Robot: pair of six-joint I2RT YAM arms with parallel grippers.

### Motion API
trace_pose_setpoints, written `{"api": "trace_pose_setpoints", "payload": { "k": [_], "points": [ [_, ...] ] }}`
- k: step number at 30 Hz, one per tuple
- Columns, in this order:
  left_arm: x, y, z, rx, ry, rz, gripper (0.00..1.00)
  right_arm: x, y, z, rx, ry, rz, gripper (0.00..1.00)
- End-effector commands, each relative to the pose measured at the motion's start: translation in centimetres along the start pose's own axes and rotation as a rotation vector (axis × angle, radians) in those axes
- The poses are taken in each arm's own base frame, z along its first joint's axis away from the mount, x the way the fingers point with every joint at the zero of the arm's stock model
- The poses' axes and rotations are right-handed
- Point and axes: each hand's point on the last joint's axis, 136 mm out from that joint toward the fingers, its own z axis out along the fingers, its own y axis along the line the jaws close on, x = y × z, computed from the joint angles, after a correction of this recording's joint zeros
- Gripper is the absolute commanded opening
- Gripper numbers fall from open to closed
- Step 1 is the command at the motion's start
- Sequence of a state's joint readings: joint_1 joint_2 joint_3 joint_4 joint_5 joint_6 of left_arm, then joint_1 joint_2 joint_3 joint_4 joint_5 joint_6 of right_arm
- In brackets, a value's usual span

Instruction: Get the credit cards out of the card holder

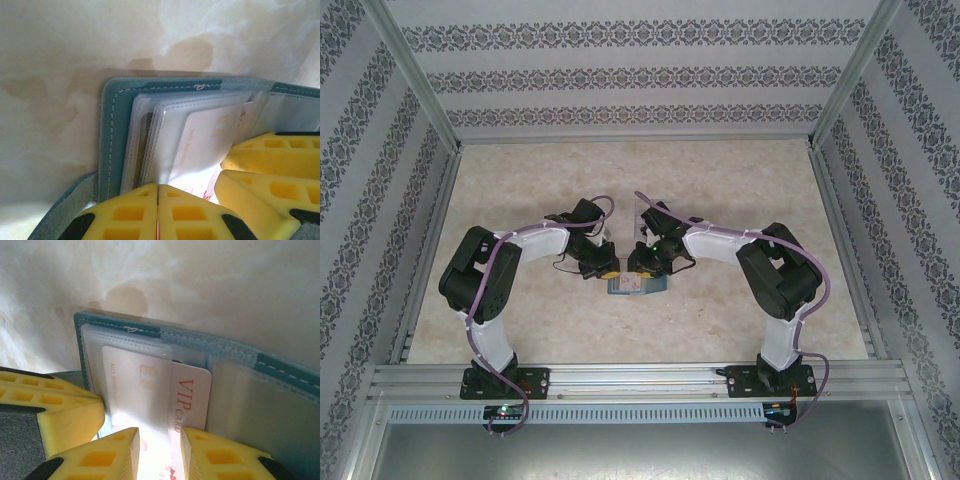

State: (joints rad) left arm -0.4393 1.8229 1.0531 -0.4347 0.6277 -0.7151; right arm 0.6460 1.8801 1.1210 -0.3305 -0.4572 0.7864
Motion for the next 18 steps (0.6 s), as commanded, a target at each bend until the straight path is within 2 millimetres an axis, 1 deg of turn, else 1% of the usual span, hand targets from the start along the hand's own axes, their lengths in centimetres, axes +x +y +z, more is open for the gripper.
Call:
{"api": "trace_pose_setpoints", "payload": {
  "k": [1, 4, 6, 9, 11, 15, 18],
  "points": [
    [0.3, 0.5, 0.4, -0.034, 0.017, 0.004, 0.07, 0.2, -0.3, -0.5, 0.032, -0.011, -0.004, 0.3],
    [0.1, 0.0, 0.0, -0.03, 0.006, 0.01, 0.07, -0.1, 0.6, -1.2, -0.017, -0.029, -0.002, 0.3],
    [-0.1, -0.6, -0.6, -0.021, -0.005, 0.024, 0.07, -0.2, 0.8, -1.7, -0.042, -0.039, 0.004, 0.3],
    [-0.2, -1.4, -1.3, -0.014, -0.016, 0.04, 0.07, -0.4, 0.3, -2.0, -0.054, -0.046, 0.021, 0.3],
    [-0.3, -1.9, -1.4, -0.009, -0.016, 0.048, 0.07, -0.5, -0.1, -2.2, -0.058, -0.048, 0.032, 0.3],
    [0.1, -2.8, -0.7, 0.0, 0.003, 0.065, 0.07, -0.4, -0.6, -2.0, -0.079, -0.027, 0.04, 0.29],
    [0.4, -2.9, -0.1, -0.009, 0.017, 0.07, 0.08, -0.4, -0.6, -2.0, -0.095, -0.025, 0.037, 0.27]
  ]
}}
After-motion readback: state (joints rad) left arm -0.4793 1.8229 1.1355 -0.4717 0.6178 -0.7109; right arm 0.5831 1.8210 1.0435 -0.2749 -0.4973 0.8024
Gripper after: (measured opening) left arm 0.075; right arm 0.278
